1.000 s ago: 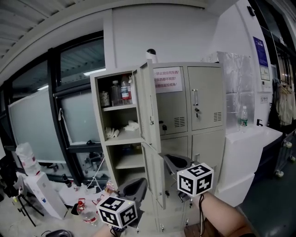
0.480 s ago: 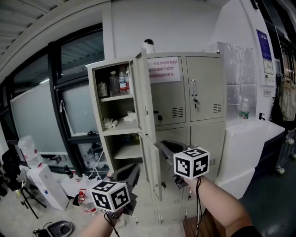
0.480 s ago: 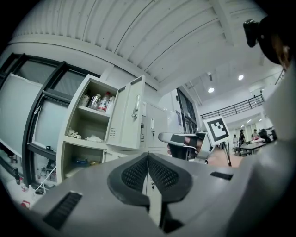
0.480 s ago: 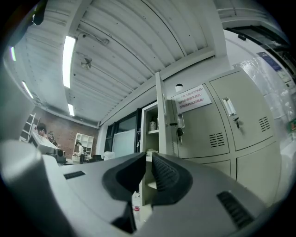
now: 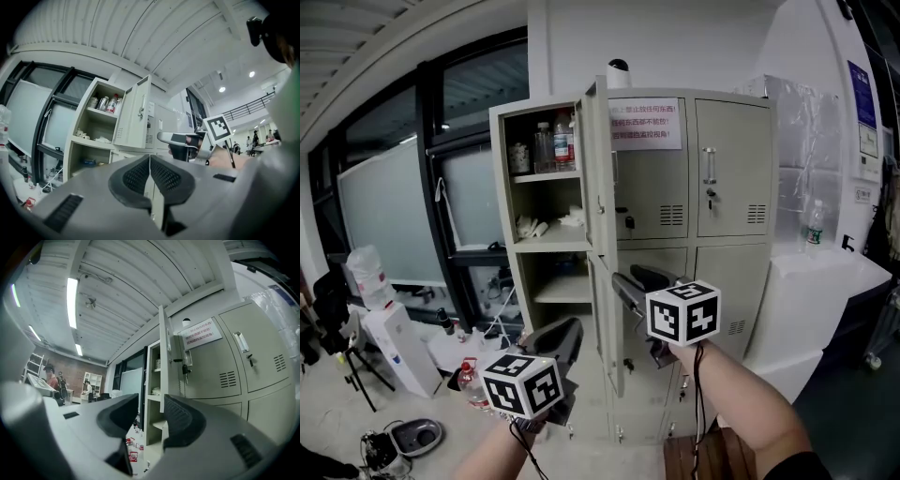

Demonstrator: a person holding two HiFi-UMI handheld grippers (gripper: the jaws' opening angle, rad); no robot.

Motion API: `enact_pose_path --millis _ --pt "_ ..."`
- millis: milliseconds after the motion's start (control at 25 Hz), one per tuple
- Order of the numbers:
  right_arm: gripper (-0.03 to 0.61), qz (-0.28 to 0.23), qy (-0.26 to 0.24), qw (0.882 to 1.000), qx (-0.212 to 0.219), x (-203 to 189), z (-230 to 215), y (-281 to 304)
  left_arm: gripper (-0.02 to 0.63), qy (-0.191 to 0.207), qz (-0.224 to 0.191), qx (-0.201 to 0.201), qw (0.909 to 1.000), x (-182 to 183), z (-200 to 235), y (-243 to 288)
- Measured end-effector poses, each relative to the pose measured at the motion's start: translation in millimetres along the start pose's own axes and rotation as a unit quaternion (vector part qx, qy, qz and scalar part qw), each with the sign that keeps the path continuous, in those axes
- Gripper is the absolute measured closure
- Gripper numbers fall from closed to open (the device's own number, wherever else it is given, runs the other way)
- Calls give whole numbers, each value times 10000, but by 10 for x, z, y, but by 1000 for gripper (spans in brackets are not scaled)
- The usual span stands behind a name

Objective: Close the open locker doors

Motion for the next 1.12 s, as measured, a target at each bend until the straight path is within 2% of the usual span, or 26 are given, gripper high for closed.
enact_pose_path --millis 320,400,560,680,1120 --pt "396 -39 78 9999 115 12 -81 216 606 19 60 152 9999 -91 140 0" --pt "396 -59 39 9999 91 23 -106 274 522 26 47 174 9998 -83 204 5" --pt "394 -112 11 9999 6 34 -166 393 511 60 -40 217 9997 -81 343 17" --pt "393 -134 33 9999 -98 53 -225 496 488 105 -25 124 9999 -89 447 60" --pt "390 -134 -58 9987 -483 163 -265 719 485 271 80 -290 9992 -16 787 160"
Point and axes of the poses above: the fingertips, and each gripper's own axes: y forward along the fingers, z to its left, x out of its top, the point moved 4 cm from there along -y, backward along the fingers, and after that the axes turned 10 degrees about z, right-handed, at the moved point
